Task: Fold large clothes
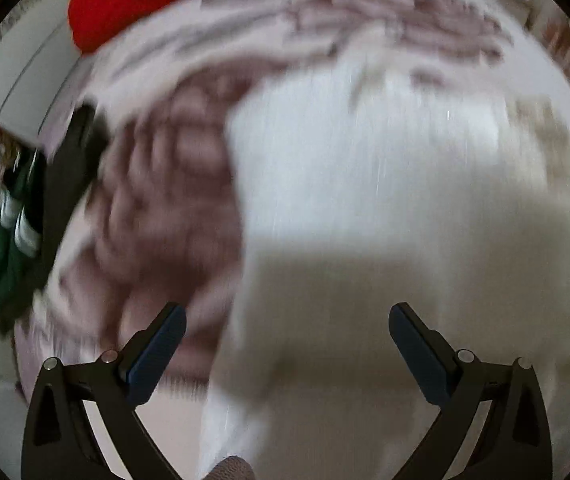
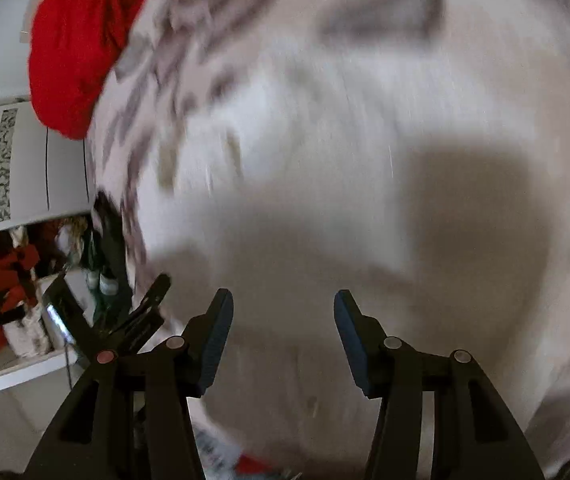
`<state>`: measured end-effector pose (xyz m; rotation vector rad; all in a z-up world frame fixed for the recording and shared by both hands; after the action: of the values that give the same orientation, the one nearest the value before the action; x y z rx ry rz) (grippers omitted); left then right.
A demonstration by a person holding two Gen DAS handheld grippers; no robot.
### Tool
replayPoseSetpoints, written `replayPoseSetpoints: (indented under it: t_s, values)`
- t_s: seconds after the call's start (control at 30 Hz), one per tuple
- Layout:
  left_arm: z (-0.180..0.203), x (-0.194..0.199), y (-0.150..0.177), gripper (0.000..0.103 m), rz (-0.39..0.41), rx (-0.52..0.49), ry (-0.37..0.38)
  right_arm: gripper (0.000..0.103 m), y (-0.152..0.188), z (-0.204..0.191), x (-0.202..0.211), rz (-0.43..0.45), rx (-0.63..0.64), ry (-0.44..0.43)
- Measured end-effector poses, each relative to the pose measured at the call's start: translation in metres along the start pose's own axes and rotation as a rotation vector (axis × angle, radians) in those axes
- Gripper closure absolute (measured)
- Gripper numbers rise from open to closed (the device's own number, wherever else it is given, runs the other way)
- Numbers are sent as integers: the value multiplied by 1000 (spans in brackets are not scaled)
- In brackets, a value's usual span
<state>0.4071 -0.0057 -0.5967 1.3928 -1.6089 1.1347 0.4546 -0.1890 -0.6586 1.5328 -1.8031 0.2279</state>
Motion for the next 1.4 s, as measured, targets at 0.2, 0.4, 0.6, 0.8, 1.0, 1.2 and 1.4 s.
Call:
replayPoseSetpoints:
  t_s: [0.2, 0.4, 0.6, 0.8, 1.0, 1.2, 1.4]
  values:
    - [-30, -10, 118, 0, -104, -25, -109, 48, 159, 37, -106, -208, -267, -86]
    - [-46, -19, 159, 0, -104, -20, -156, 48, 194, 93, -145, 39, -384, 21]
    - [-65, -20, 162, 0, -34, -19, -178, 95, 188, 90, -156, 219, -403, 3]
    - [-83, -13, 172, 0, 1, -16, -181, 97, 225, 84, -155, 217, -319, 115]
    - [-92, -20, 181, 0, -12, -6, -177, 72, 218, 55, -167, 127, -256, 57]
    - [-104, -33, 177, 0, -26, 32, -207, 48, 212, 42, -122, 162, -171, 77]
    - [-76, -24, 103, 0, 58, 67, -137, 47, 193, 77, -72, 219, -181, 144]
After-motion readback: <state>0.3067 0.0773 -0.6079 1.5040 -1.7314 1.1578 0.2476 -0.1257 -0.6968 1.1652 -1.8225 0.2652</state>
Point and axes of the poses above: each gripper's, at about its wrist camera, not at the fingertips, and x roughly against the way its jaws point, z to its right, y to its underside, the point moved 10 cm from there along -x, roughly the way its jaws point, and after that the axes turned 11 degrees about -y, right-handed, at the moved point
